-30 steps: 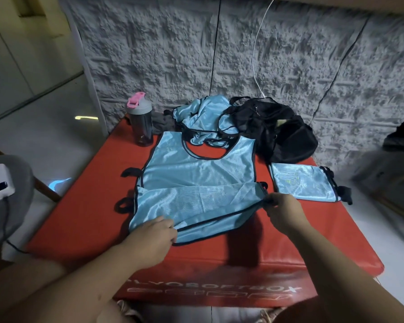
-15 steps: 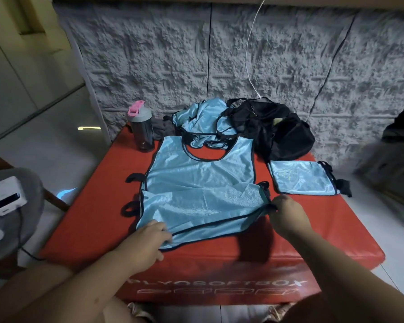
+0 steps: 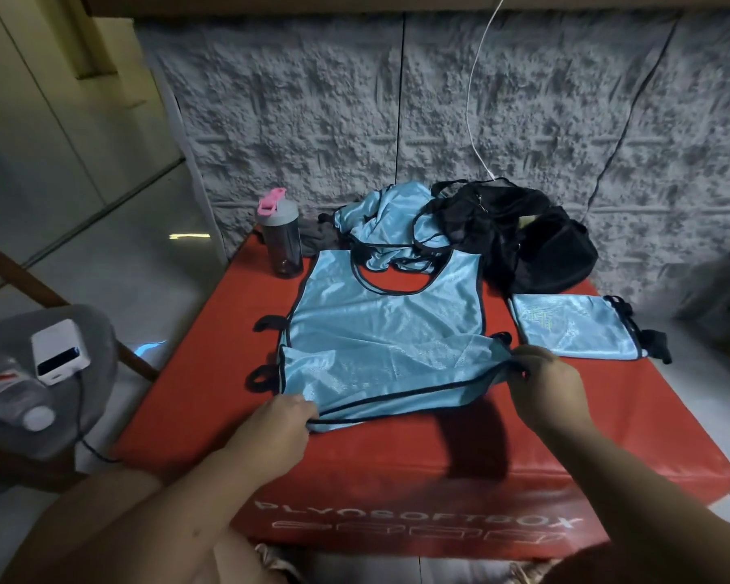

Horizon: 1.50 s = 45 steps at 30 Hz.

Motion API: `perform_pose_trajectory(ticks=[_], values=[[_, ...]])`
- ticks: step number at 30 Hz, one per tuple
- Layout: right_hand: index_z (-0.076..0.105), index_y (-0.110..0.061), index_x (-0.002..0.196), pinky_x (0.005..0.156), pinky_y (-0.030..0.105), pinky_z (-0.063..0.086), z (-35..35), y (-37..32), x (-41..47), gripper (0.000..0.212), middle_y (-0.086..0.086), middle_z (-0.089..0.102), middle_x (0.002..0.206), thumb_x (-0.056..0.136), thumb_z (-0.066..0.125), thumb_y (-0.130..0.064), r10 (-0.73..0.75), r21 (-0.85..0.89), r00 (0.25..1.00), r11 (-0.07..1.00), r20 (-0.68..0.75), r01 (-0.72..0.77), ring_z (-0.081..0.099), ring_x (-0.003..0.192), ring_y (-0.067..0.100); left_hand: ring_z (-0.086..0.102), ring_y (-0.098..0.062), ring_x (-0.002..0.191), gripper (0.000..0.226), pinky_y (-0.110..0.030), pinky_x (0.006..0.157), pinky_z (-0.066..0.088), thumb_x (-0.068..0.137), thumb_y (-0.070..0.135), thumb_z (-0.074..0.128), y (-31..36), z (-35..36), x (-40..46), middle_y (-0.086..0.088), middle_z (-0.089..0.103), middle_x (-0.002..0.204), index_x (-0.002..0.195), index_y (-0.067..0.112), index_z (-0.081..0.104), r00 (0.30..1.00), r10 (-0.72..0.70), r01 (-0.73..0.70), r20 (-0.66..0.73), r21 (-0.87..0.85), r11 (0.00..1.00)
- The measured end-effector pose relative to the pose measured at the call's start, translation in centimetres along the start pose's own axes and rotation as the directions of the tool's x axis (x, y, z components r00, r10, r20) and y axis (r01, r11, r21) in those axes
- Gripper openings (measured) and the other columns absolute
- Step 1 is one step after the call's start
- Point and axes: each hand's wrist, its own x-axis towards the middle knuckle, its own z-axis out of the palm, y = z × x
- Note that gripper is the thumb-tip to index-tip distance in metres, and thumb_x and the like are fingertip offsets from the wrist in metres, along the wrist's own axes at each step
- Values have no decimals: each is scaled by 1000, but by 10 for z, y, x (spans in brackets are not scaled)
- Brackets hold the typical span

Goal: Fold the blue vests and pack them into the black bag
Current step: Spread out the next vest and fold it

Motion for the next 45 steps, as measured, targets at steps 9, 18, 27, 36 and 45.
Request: perform_pose_trajectory(ticks=[9,18,27,36,45], values=[[77,-12,111,78,27,48,-9,-7,-4,42,11,75,100,81,63,12,-29,130,998,991,60,21,72,86,32,60,-22,75,36,-41,62,54,86,1,61,-7,-11,-10,2,60,82,102,32,50,972,-96,82,-216,-69,994],[74,-19,84,63,27,36,-18,-3,-18,21,1,65,80,72,76,-2,-37,31,983,999,178,32,66,76,31,68,-20,92,29,-34,80,57,84,4,68,-3,-15,-13,1,70,102,110,14,75,957,-126,78,-263,-187,979],[73,-16,79,66,39,49,-24,5,-33,11,6,69,83,80,67,-7,-10,-113,977,993,213,35,64,80,37,66,-15,93,24,-31,84,55,86,15,76,-4,-14,-21,3,67,102,108,23,73,969,-182,148,-165,-198,969],[73,-24,103,63,31,51,-29,-7,-33,41,3,75,78,78,59,6,123,78,965,986,233,-145,72,78,29,62,2,71,13,-15,64,46,81,13,82,-4,-28,-24,14,67,77,85,23,75,950,-289,219,-115,-415,883],[64,-20,96,53,27,42,-24,-7,-19,29,-4,63,64,86,54,6,260,219,941,926,219,-307,58,62,9,62,-6,64,18,-28,61,54,83,16,81,-3,-15,-9,10,65,69,76,23,68,952,-259,178,-163,-396,901]])
